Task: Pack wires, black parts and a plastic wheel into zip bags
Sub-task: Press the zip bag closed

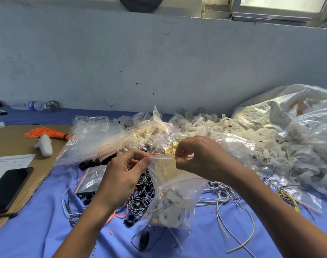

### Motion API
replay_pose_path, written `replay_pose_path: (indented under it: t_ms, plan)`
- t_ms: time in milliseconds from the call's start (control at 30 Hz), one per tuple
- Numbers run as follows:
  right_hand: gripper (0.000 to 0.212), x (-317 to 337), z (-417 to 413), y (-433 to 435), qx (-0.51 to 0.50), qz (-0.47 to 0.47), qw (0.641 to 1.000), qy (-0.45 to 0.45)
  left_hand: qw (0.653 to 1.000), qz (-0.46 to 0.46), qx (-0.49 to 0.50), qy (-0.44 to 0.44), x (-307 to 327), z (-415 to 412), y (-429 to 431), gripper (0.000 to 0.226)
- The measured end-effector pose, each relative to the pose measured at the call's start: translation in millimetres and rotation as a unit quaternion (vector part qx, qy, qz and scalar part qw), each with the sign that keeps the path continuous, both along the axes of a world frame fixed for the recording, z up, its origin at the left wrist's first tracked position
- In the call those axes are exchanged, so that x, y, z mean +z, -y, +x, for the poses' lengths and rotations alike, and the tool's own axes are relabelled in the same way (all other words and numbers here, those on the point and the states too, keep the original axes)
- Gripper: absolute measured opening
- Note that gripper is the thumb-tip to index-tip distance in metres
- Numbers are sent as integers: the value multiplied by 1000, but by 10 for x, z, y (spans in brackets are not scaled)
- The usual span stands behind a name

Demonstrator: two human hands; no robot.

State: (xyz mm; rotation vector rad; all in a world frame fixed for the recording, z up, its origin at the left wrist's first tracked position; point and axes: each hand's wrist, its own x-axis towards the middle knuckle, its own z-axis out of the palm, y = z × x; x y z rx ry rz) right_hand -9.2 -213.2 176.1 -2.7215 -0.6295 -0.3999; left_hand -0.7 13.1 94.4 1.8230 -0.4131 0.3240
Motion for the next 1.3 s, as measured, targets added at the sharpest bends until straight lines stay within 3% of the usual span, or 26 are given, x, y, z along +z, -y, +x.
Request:
replay_pose_path:
  t_ms: [133, 333, 500, 1300]
  plan:
    - [29, -21, -35, 116, -14, 14, 1000, 14, 1000, 7, 2, 3, 2, 4, -3, 15]
    - [9, -22, -95, 313, -22, -4, 999, 24, 1000, 10, 3, 6, 21, -3, -3, 14]
    - [10, -42, -130, 464, -46, -20, 998, 41, 1000, 17, 7, 4, 31, -8, -12, 15]
    - [5, 2, -247, 768, -80, -22, 996, -20, 1000, 3, 6, -1, 70, 28, 4, 12]
